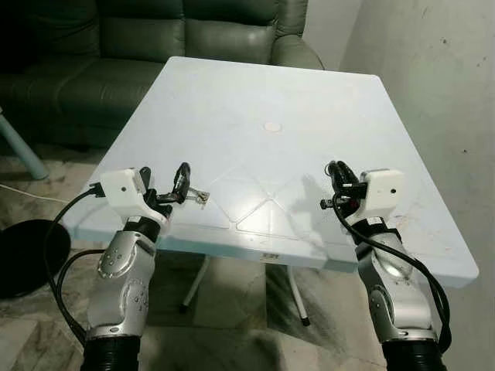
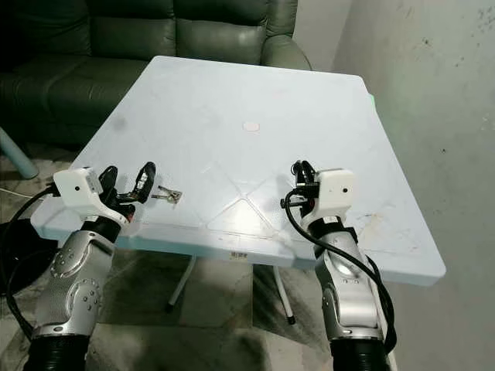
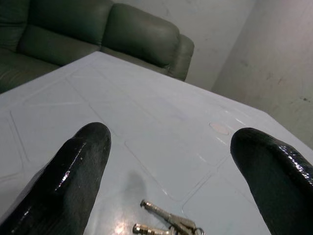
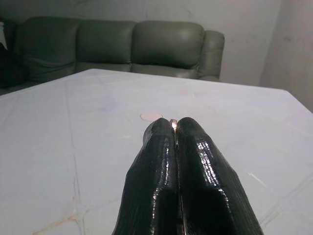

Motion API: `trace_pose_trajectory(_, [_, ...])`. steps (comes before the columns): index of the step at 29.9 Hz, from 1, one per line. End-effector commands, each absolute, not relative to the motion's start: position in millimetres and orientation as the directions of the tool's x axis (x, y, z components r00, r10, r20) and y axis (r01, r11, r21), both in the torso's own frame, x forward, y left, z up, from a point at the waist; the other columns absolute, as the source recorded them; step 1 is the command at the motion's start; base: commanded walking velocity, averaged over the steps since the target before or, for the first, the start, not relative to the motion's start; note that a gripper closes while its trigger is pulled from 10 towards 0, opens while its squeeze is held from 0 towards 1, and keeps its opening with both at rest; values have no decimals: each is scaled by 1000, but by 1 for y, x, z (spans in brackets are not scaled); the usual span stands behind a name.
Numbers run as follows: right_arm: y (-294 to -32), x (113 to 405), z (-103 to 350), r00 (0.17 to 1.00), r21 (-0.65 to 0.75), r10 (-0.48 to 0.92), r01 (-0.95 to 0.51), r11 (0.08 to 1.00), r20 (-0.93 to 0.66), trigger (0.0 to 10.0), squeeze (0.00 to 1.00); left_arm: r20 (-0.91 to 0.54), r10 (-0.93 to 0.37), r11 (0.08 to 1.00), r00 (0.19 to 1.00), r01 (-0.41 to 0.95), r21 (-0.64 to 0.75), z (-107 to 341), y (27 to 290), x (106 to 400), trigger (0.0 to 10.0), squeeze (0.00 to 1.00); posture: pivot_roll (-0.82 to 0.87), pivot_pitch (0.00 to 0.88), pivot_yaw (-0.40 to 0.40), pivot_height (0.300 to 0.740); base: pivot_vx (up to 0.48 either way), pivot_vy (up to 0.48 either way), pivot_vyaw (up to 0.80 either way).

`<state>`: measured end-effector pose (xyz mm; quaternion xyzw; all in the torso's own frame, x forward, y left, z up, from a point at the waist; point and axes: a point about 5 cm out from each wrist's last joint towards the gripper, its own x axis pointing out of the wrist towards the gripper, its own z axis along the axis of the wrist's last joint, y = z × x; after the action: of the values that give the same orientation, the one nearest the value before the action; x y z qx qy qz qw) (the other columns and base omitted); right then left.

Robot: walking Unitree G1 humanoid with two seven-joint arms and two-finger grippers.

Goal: Hang keys on a hook

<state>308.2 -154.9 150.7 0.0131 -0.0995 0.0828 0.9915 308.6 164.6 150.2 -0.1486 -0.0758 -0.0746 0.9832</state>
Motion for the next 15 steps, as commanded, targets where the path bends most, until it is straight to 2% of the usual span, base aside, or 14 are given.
trace_pose_trajectory(1, [-156,309,145,975,8,145,-148,989,171,10000,0,170,-128,948,977,170,-268,149,166,311,10000,0,48,34,-34,740,0,0,-600])
trace_pose_trajectory(15, [-152,311,140,981,-3,134,-135,991,141,10000,0,160,-135,946,978,175,-274,146,165,320,10000,0,15,11,-16,740,0,0,-731])
